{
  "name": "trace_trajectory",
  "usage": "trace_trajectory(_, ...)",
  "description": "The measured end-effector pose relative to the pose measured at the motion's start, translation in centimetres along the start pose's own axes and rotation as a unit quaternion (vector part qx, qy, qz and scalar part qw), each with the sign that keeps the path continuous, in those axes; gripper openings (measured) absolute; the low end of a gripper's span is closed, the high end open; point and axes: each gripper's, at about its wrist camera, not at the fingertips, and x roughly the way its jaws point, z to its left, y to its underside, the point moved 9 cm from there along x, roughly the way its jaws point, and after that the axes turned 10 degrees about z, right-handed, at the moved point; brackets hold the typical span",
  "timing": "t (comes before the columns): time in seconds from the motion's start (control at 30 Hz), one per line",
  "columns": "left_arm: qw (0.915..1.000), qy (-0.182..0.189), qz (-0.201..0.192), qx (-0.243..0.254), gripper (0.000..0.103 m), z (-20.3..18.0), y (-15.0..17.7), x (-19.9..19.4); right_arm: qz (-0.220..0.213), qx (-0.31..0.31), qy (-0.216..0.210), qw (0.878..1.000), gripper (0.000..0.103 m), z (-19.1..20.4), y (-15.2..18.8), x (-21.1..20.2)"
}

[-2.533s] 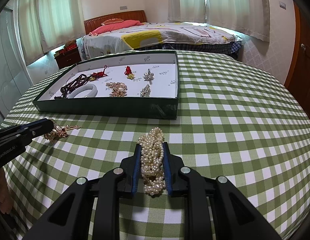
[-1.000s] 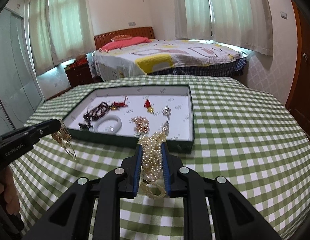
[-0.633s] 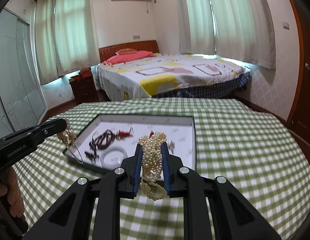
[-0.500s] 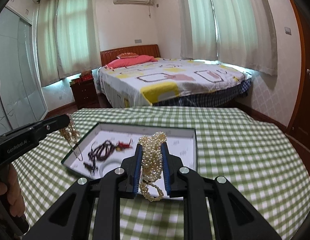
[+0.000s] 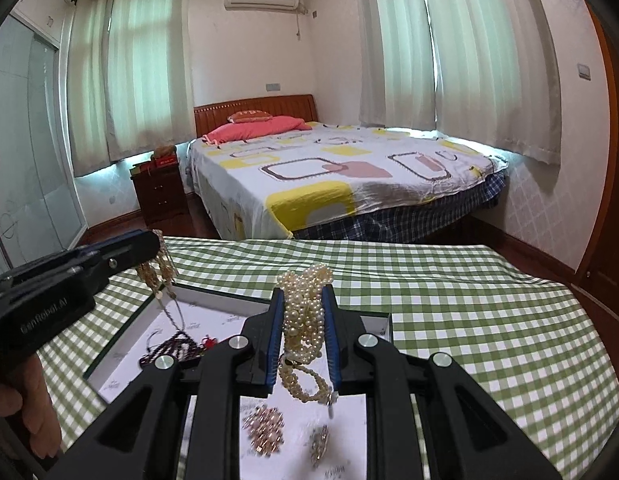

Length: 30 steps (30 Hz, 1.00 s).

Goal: Organize jewelry
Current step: 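Carry the pearl necklace and gold chain into the box and open both tools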

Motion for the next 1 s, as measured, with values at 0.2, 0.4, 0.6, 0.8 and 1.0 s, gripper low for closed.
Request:
trace_trajectory(0.2,0.9991,-0.004,0.043,-0.003,0.011,0.8,1.5,5.5,0.028,0.014,-0.002,1.0,0.02,-1.3,0.4,4.3)
trace_trajectory(0.4,0.9964,-0.012,0.084,0.004,0.011,0.9,3.5,9.1,0.069,0.026,-0.003,0.997,0.02,-2.1,1.6,8.1)
trace_trajectory(0.6,0.9925,-0.018,0.121,0.003,0.011,1.2,5.2,11.5,0.1,0.026,-0.001,0.995,0.02,-2.2,2.4,10.0)
trace_trajectory(0.8,0.9911,-0.028,0.13,0.006,0.011,1.5,5.3,11.6,0.12,0.023,0.003,0.992,0.02,-2.2,2.6,10.9)
trace_trajectory(1.0,0.9868,-0.037,0.158,0.006,0.011,1.6,5.9,12.3,0.152,0.019,0.005,0.988,0.02,-2.2,3.1,11.9)
